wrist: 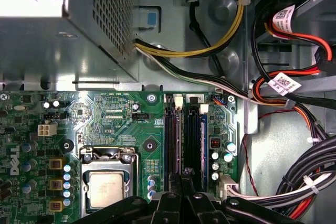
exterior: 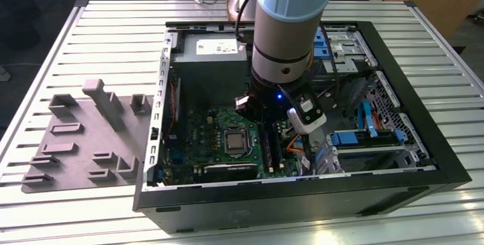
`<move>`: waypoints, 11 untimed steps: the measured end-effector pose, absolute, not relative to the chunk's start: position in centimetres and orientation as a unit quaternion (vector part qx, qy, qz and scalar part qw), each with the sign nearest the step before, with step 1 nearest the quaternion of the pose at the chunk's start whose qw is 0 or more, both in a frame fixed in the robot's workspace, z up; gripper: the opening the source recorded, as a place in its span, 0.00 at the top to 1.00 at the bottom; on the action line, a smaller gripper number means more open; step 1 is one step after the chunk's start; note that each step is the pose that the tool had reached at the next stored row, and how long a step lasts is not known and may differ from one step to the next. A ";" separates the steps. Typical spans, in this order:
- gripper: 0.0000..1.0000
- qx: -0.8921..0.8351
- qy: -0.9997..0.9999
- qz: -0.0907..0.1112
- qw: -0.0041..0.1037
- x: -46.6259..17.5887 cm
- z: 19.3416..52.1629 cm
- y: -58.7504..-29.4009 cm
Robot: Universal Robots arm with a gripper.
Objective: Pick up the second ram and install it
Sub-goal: 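Insert the second ram into the second slot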
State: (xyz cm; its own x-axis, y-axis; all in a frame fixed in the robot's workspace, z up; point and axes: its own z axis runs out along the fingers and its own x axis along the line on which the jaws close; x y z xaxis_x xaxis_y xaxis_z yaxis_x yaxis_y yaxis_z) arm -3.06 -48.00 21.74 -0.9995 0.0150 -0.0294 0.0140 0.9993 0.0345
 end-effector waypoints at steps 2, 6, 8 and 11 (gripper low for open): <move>0.88 0.007 1.000 0.017 0.015 -3.1 21.7 -48.0; 0.88 0.007 1.000 0.017 0.015 -3.1 21.7 -48.0; 0.81 0.007 1.000 0.017 0.015 -3.1 21.7 -48.0; 0.81 0.007 1.000 0.016 0.015 -3.1 22.8 -48.0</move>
